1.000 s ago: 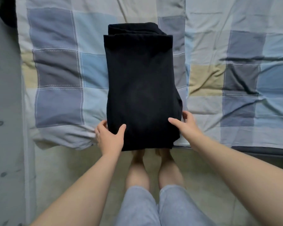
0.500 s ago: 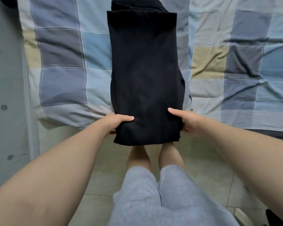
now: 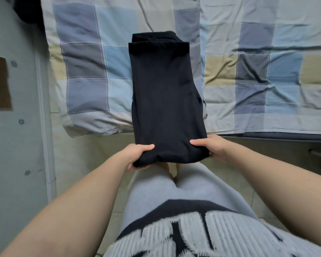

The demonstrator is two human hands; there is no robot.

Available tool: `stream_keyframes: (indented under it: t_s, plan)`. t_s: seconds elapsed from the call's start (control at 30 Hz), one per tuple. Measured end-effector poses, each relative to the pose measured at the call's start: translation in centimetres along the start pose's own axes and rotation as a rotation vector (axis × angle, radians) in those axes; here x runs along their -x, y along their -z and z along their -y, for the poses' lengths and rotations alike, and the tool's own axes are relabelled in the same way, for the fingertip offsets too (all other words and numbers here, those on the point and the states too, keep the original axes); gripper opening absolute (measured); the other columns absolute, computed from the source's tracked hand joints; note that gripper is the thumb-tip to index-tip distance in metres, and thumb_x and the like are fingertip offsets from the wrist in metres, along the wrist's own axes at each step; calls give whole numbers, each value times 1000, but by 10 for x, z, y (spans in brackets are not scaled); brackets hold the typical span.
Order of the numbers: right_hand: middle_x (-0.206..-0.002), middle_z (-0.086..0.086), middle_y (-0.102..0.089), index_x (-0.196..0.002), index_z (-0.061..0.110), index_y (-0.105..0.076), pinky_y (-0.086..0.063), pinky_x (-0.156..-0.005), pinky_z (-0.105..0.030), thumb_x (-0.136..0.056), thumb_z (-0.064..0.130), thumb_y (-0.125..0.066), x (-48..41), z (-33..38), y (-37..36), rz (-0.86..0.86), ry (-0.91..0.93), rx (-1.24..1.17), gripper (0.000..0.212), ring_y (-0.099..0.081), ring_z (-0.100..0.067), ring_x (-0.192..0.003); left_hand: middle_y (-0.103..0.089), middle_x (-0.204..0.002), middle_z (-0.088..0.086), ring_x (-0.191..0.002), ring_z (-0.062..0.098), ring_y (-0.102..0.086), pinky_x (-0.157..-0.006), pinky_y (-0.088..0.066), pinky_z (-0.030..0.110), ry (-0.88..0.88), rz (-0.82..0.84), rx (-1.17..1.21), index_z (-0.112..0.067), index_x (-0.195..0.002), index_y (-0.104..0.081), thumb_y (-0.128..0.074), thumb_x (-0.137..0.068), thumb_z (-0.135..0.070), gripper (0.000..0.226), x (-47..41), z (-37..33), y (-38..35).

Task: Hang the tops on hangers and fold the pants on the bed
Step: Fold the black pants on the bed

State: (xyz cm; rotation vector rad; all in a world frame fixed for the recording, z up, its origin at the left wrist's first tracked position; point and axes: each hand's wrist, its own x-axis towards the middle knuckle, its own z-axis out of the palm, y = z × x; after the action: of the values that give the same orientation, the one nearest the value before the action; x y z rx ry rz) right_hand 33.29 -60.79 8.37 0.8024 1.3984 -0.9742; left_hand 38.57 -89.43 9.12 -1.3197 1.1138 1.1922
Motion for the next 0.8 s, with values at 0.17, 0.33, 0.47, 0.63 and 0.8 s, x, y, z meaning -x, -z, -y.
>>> stream_keyframes:
  t_s: [0.17, 0.33, 0.47, 0.63, 0.8]
  plan:
    - [-102, -4, -77, -121, 12, -66, -59, -73, -33, -86, 20, -76, 44, -33, -6, 109, -139, -153, 37, -72, -21, -91, -69, -95, 7, -75, 18, -66, -51, -54, 25, 73, 9, -110, -10, -101, -69, -86, -78, -34, 38, 32, 22, 7]
    - [-83, -2, -73, -111, 12, -66, -50, -51, -24, -86, 19, -74, 62, -11, -5, 30, -136, -312, 27, -66, -15, -72, -72, -101, 8, -80, 20, -68, -53, -56, 28, -27, -18, -43, -11, -105, -72, -88, -74, -35, 42, 45, 7, 12]
    - [-88, -6, -65, -103, 16, -61, -52, -48, -22, -89, 21, -69, 60, 42, -2, -34, -58, -472, 17, -60, -17, -69, -71, -93, 6, -73, 20, -66, -51, -56, 30, -118, -46, 211, -18, -103, -69, -80, -81, -35, 30, 47, -29, 13]
    - [-80, -6, -61, -95, 17, -59, -52, -53, -27, -92, 27, -65, 42, 118, 3, -20, 62, -656, 12, -58, -18, -65, -66, -80, 7, -55, 18, -63, -59, -57, 32, -211, -22, 486, -18, -97, -65, -70, -88, -34, 19, 43, -99, 11]
    - [-67, -2, -72, -94, 20, -60, -49, -77, -31, -95, 36, -56, 4, 191, 14, -17, 190, -684, 16, -67, -18, -83, -67, -59, -4, -64, 13, -61, -69, -52, 33, -324, 12, 523, -23, -81, -64, -60, -92, -37, 19, 28, -182, 14]
